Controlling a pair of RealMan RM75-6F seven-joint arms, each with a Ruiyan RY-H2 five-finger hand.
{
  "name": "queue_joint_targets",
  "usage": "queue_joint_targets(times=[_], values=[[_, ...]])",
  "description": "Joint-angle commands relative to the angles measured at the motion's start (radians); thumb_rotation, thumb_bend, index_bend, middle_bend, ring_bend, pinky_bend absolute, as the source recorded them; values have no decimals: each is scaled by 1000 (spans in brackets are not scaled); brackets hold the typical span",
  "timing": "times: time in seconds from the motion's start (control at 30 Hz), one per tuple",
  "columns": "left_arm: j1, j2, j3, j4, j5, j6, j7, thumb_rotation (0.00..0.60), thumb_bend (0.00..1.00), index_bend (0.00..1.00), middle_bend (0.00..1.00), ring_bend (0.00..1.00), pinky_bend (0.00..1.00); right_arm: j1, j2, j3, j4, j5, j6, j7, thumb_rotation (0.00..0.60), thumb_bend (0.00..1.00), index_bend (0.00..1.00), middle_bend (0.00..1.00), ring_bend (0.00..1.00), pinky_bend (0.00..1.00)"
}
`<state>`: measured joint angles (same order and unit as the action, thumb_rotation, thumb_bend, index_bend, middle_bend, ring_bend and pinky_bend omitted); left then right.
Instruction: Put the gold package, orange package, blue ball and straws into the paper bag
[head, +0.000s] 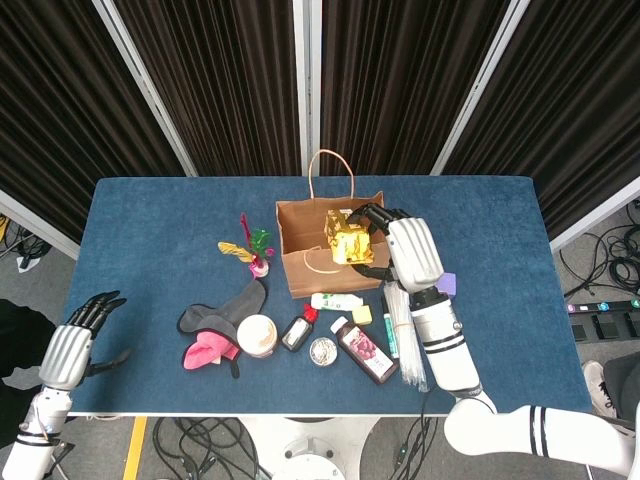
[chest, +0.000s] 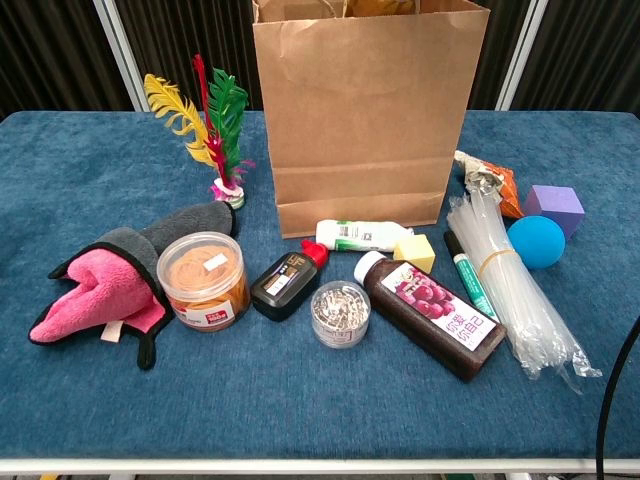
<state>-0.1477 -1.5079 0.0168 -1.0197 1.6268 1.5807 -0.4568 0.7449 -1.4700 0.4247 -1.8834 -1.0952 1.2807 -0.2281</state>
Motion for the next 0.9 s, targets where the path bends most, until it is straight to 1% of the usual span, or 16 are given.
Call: queue_joint_targets(times=[0.03, 0.07, 0.13, 0.2, 0.3, 0.57, 0.67, 0.73, 0.77, 0.83, 0.9], values=[[0, 1, -1, 0, -1, 0, 0, 600, 238, 242, 232, 151, 240, 9, 2, 21, -13, 26, -25, 37, 600, 97, 278, 474, 282, 283], [-1, 1, -2, 1, -1, 0, -1, 600, 238, 242, 231, 151, 240, 11, 1, 29, -16, 33, -28, 48, 600, 72, 241, 442, 247, 250], [-1, 1, -3, 1, -2, 1, -1, 600, 238, 241, 232, 151, 240, 15, 0, 46, -26, 50, -36, 73, 600, 20, 145, 348, 147, 167], [-1, 2, -3, 1, -3, 0, -2, 600, 237, 242, 232, 151, 240, 18, 0, 59, -34, 59, -41, 96, 600, 2, 78, 274, 76, 109], [-2, 2, -3, 3, -4, -1, -2, 600, 238, 242, 232, 151, 240, 17, 4, 68, -43, 73, -47, 117, 600, 0, 41, 229, 35, 79], [-2, 1, -3, 4, -3, 0, -1, 600, 236, 241, 232, 151, 241, 5, 15, 79, -55, 74, -29, 147, 600, 0, 33, 225, 33, 78], [-2, 0, -3, 2, -4, 0, -1, 600, 237, 241, 232, 151, 241, -4, 26, 83, -56, 41, -11, 167, 600, 0, 32, 232, 37, 78], [-1, 0, -3, 2, -5, 0, -1, 600, 237, 241, 231, 151, 241, -23, 45, 75, -59, -9, 11, 178, 600, 0, 32, 241, 41, 77], [-1, 0, -3, 1, -5, 1, -2, 600, 237, 241, 231, 151, 240, -35, 57, 66, -58, -38, 25, 176, 600, 0, 32, 250, 47, 77], [0, 0, -4, 1, -7, 1, -5, 600, 237, 241, 231, 151, 240, -73, 99, 29, -52, -108, 64, 144, 600, 0, 51, 263, 70, 82], [1, 0, -5, 3, -9, -1, -10, 600, 237, 242, 231, 151, 240, -124, 151, -20, -44, -150, 100, 85, 600, 0, 86, 267, 96, 91]])
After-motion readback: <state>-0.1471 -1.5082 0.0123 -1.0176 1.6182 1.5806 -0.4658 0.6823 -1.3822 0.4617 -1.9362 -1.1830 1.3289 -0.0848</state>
